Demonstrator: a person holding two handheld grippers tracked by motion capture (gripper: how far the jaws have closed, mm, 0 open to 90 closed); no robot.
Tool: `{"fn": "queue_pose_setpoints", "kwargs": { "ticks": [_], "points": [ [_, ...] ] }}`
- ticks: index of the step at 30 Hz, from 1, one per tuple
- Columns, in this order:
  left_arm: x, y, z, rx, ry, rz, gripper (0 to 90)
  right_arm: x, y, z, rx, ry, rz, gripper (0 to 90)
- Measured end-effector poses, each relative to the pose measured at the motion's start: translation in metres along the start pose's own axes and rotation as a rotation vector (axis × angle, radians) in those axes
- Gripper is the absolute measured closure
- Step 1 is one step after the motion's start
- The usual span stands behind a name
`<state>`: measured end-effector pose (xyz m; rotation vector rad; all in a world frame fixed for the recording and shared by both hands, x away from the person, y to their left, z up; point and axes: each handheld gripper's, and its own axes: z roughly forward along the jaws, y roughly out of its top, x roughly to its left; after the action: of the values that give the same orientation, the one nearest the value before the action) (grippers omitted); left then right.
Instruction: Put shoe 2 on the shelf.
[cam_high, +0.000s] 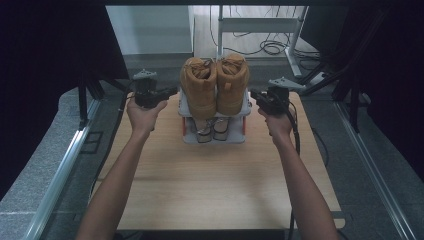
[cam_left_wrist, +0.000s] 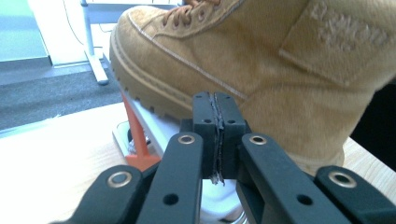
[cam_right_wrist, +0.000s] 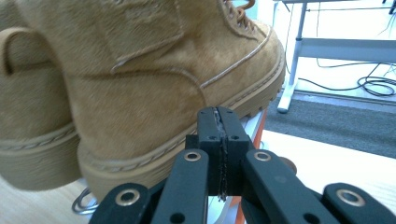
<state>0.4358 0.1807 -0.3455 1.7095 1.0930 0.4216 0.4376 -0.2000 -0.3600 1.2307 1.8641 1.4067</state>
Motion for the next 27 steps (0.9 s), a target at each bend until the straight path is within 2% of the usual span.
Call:
{"fn": "queue_pose_setpoints", "kwargs": {
  "ticks": [3, 11, 19, 22, 27],
  "points": [
    [0.004, -0.005, -0.008, -0.002, -0.012, -0.002, 86.3, 0.0, -0.004, -0.005, 0.0, 0.019, 0.008, 88.2],
    [0.011, -0.026, -0.031, -0.015, -0.026, 0.004, 73.2, 0.0, -0.013, -0.022, -0.025, 0.057, 0.021, 81.1],
    [0.007, -0.052, -0.044, -0.01, -0.025, 0.032, 66.2, 0.001, -0.032, -0.036, -0.027, 0.09, 0.033, 72.6],
    [0.004, -0.064, -0.048, -0.001, -0.025, 0.048, 62.7, 0.002, -0.04, -0.04, -0.028, 0.091, 0.034, 67.5],
    [0.004, -0.087, -0.051, 0.02, -0.025, 0.052, 56.6, 0.002, -0.061, -0.049, -0.03, 0.072, 0.023, 58.9]
  ]
}}
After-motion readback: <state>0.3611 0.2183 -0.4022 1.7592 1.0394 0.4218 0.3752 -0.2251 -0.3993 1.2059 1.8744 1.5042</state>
